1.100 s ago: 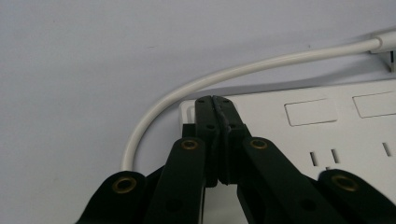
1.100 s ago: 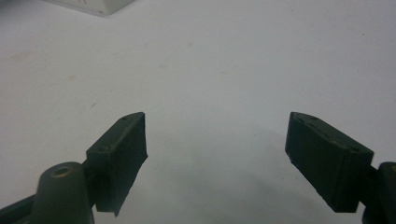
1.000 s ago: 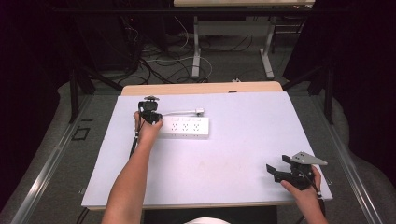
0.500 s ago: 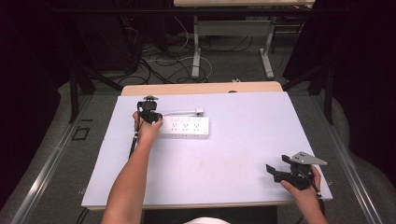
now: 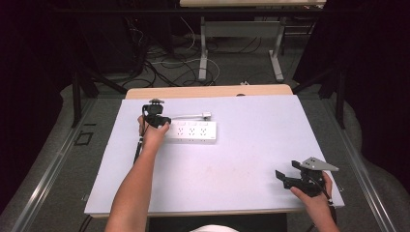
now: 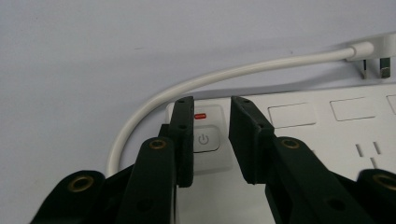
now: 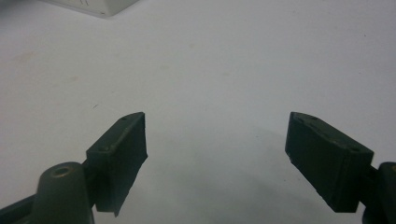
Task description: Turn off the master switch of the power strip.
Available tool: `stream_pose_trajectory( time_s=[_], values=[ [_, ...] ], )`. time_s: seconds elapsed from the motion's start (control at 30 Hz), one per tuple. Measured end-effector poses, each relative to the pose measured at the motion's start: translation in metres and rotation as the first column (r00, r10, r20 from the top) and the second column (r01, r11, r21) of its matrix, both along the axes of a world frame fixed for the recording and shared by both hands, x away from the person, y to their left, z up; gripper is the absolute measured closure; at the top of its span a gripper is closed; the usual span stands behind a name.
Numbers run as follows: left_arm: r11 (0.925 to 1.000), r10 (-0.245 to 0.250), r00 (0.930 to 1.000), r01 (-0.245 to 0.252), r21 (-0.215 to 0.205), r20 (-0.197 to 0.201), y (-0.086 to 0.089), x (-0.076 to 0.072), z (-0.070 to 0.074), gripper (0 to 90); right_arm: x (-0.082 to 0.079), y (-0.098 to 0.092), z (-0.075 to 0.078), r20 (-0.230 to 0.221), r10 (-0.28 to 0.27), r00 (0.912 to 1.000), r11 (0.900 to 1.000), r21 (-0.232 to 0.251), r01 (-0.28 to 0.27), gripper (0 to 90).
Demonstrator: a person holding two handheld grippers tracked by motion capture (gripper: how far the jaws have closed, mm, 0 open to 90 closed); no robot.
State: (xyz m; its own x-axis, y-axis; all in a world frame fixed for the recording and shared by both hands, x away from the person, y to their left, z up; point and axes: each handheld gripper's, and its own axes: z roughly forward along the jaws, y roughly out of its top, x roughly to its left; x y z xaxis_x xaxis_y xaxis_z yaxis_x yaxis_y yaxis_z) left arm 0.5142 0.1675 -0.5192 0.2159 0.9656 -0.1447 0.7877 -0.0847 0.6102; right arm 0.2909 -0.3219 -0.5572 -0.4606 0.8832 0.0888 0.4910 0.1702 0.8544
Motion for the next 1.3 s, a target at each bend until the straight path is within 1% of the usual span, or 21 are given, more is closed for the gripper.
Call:
stream_pose_trajectory(
  time_s=[0.07,0.13,0.2,0.33,0.47,0.5,0.6,0.63,0.7,0.77,0.87,0.9,1.0,1.03,1.07,1.1,1.13,1.17,1.2,1.27,1.3],
  values=[
    [0.9999,-0.005,1.0,0.005,-0.012,0.002,0.0,0.0,0.001,65.4,0.0,0.0,0.0,0.0,0.002,1.0,1.0,-0.002,-0.002,20.2],
    [0.9999,-0.004,0.9999,0.004,-0.01,0.016,0.001,0.0,0.002,61.2,0.0,0.0,0.0,-0.001,0.002,1.0,1.0,-0.001,-0.002,20.2],
    [0.9998,-0.003,0.9997,0.004,-0.019,0.022,0.001,-0.001,0.003,58.4,0.0,0.0,0.0,0.0,0.004,1.0,1.0,-0.003,-0.004,20.2],
    [0.9998,-0.004,0.9995,0.004,-0.018,0.031,0.001,-0.001,0.004,53.9,0.0,0.0,0.0,0.001,0.001,1.0,1.0,-0.001,-0.001,20.2],
    [0.9997,-0.002,0.9984,0.003,-0.023,0.056,0.001,-0.002,0.007,49.7,0.0,0.0,0.0,0.004,0.0,1.0,1.0,0.0,0.0,20.2],
    [0.9995,0.005,0.9976,-0.003,-0.032,0.069,0.001,-0.003,0.007,48.8,0.0,0.0,0.0,0.005,-0.001,1.0,1.0,-0.001,0.001,20.2],
    [0.9993,0.002,0.9958,0.001,-0.038,0.091,0.0,-0.003,0.009,46.3,0.0,0.0,0.001,0.005,0.0,1.0,1.0,-0.001,0.0,20.2],
    [0.9995,-0.005,0.9955,0.007,-0.03,0.094,0.0,-0.004,0.01,45.6,0.0,0.0,0.001,0.009,0.002,1.0,1.0,-0.005,-0.002,20.2],
    [0.9995,0.0,0.9945,0.004,-0.031,0.105,-0.001,-0.004,0.011,43.2,0.0,0.0,0.001,0.007,0.0,1.0,1.0,-0.002,0.0,20.2],
    [0.9996,-0.011,0.9919,0.014,-0.024,0.126,-0.001,-0.004,0.012,41.1,-0.001,-0.001,0.001,0.007,0.005,1.0,1.0,-0.01,-0.005,20.2],
    [0.9994,-0.027,0.9908,0.03,-0.018,0.132,-0.001,-0.005,0.013,37.4,-0.001,0.0,0.002,0.005,-0.003,1.0,1.0,-0.002,0.003,20.2],
    [0.9991,-0.035,0.9885,0.038,-0.018,0.147,-0.001,-0.004,0.013,36.2,-0.001,0.0,0.002,0.005,-0.003,1.0,1.0,-0.002,0.003,20.2],
    [0.9976,-0.064,0.9837,0.067,-0.015,0.168,-0.002,-0.006,0.015,34.3,-0.001,0.0,0.002,0.008,-0.006,1.0,1.0,-0.006,0.006,20.2],
    [0.9963,-0.085,0.981,0.086,-0.002,0.175,-0.001,-0.006,0.015,33.2,-0.001,0.0,0.002,0.007,-0.006,1.0,1.0,-0.006,0.006,20.2],
    [0.9958,-0.09,0.9788,0.092,0.001,0.184,-0.002,-0.006,0.015,31.6,-0.001,0.0,0.002,0.009,-0.005,0.9999,1.0,-0.006,0.005,20.2],
    [0.9945,-0.105,0.9763,0.104,0.016,0.189,-0.002,-0.007,0.016,29.5,-0.001,0.0,0.002,0.009,-0.005,0.9999,1.0,-0.006,0.006,20.2],
    [0.994,-0.109,0.9759,0.109,0.013,0.189,-0.003,-0.007,0.016,28.6,-0.001,0.0,0.002,0.007,-0.004,1.0,1.0,-0.006,0.004,20.2],
    [0.993,-0.118,0.9758,0.114,0.029,0.184,-0.003,-0.008,0.017,28.6,-0.001,0.0,0.002,0.01,-0.001,1.0,1.0,-0.003,0.001,20.2],
    [0.9933,-0.115,0.9757,0.113,0.023,0.186,-0.004,-0.009,0.017,28.4,-0.001,0.0,0.002,0.01,-0.001,0.9999,1.0,-0.002,0.001,20.2],
    [0.9923,-0.123,0.9749,0.12,0.029,0.185,-0.004,-0.01,0.018,28.1,-0.001,0.0,0.002,0.008,-0.004,1.0,1.0,-0.005,0.004,20.2],
    [0.9931,-0.117,0.9755,0.116,0.018,0.186,-0.005,-0.011,0.018,28.1,-0.001,0.0,0.002,0.01,-0.002,1.0,1.0,-0.003,0.002,20.2]
  ],
)
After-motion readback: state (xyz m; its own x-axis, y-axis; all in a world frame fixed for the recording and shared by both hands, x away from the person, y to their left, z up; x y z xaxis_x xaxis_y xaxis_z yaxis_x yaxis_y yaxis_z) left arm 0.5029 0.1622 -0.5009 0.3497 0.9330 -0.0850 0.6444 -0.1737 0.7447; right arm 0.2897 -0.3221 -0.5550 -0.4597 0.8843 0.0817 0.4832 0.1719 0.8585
